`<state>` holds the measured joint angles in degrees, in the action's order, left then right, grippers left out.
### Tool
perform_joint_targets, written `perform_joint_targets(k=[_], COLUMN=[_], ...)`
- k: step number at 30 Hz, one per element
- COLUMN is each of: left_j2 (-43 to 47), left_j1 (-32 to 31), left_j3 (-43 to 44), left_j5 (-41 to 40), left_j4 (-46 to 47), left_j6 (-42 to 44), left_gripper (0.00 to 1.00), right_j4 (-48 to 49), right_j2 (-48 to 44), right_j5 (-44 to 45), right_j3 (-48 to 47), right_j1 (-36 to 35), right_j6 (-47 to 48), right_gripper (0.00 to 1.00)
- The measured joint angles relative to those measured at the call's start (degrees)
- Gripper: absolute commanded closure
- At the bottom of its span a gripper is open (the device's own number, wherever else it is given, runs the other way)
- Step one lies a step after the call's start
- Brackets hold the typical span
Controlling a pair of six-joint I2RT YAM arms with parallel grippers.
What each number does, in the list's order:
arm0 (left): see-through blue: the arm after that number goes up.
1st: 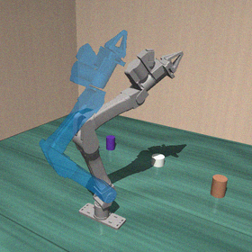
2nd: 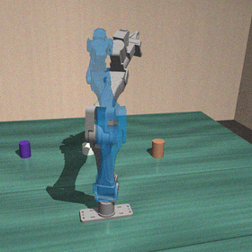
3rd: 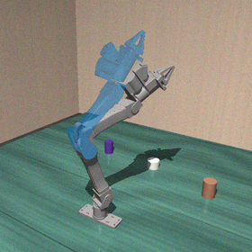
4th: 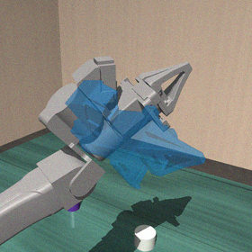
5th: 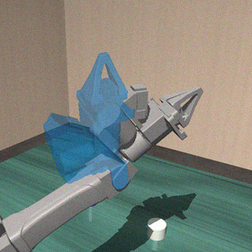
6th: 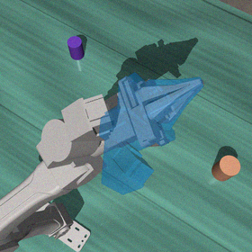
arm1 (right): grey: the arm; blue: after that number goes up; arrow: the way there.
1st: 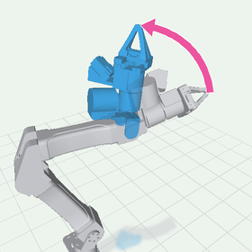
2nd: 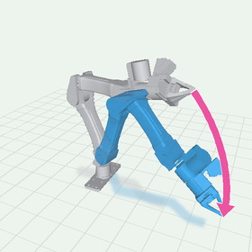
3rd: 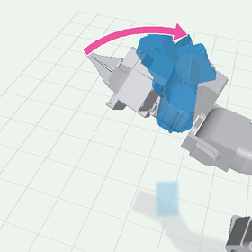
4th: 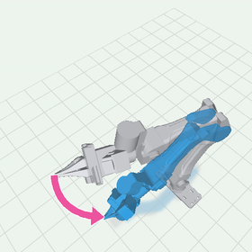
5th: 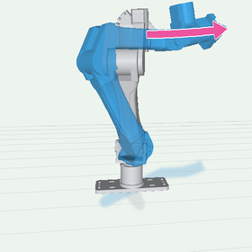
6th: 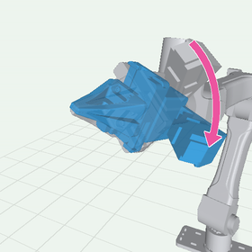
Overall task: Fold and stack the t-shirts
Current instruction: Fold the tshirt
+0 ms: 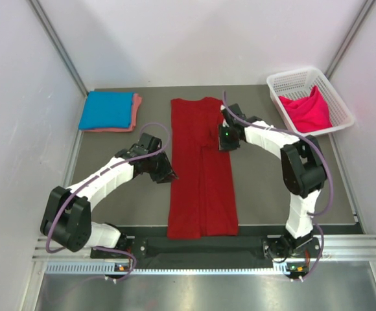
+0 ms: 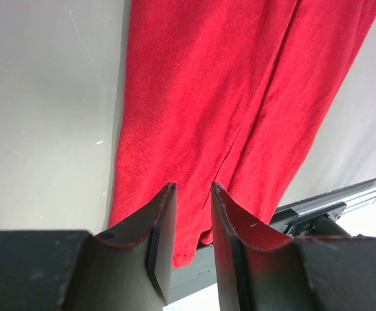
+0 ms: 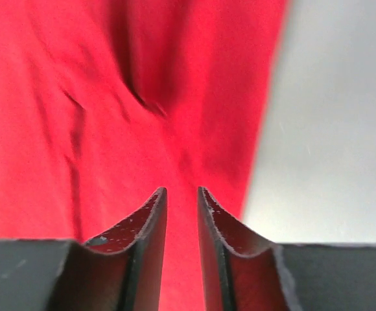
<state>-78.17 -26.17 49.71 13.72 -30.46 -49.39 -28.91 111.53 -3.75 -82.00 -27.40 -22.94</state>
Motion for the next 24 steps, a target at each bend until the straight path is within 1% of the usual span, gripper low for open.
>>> perform_joint_targets(k=[2, 5, 6, 8, 9, 11, 14, 17, 18, 19, 20, 21, 24], left_j2=[0.00, 0.00, 0.00, 0.00, 0.00, -0.11, -0.26, -0.98, -1.29, -1.57, -1.77, -1.88, -1.92], left_j1=[0.04, 0.07, 0.07, 0.07, 0.07, 0.07, 0.07, 0.13, 0.15, 0.15, 0.15, 0.15, 0.15], left_j3=[0.00, 0.02, 0.02, 0.17, 0.31, 0.68, 1.01, 1.09, 1.09, 1.09, 1.09, 1.09, 1.09], left_j5=[0.09, 0.42, 0.46, 0.48, 0.52, 0.66, 0.96, 1.73, 1.90, 1.95, 1.97, 1.95, 1.97], left_j4=[-0.02, -0.07, -0.09, -0.37, -0.48, -0.63, -0.55, -0.50, -0.48, -0.50, -0.48, -0.42, -0.35], left_j6=[0.00, 0.00, 0.00, 0.00, 0.00, 0.00, -0.02, -0.09, -0.17, -0.20, -0.24, -0.24, -0.37], left_gripper=[0.67, 0.67, 0.67, 0.67, 0.67, 0.67, 0.67, 0.68, 0.68, 0.68, 0.68, 0.68, 0.68], right_j4=[-0.07, 0.11, 0.37, 0.66, 0.63, 0.20, 0.79, 1.51, 2.21, 2.47, 2.73, 2.67, 2.75], right_j2=[-2.08, -2.97, -2.97, -2.97, -2.93, -1.97, 1.22, 4.63, 5.64, 6.40, 7.34, 8.50, 12.39], right_j5=[0.46, 0.66, 0.63, 0.17, -0.26, -0.90, -2.03, -3.98, -4.79, -5.55, -6.49, -7.17, -9.09], right_j3=[3.82, 6.69, 7.02, 6.84, 6.03, 2.78, -4.92, -12.50, -14.58, -15.85, -17.40, -18.91, -22.69], right_j1=[0.33, 1.92, 2.67, 4.15, 4.74, 5.31, 4.90, 3.72, 3.13, 2.67, 2.14, 1.60, 0.35], right_j6=[-0.04, 0.35, 0.68, 1.49, 2.21, 3.15, 4.28, 4.92, 4.85, 4.76, 4.50, 4.09, 2.89], right_gripper=[0.73, 0.61, 0.54, 0.52, 0.48, 0.46, 0.46, 0.60, 0.69, 0.74, 0.84, 0.88, 0.96])
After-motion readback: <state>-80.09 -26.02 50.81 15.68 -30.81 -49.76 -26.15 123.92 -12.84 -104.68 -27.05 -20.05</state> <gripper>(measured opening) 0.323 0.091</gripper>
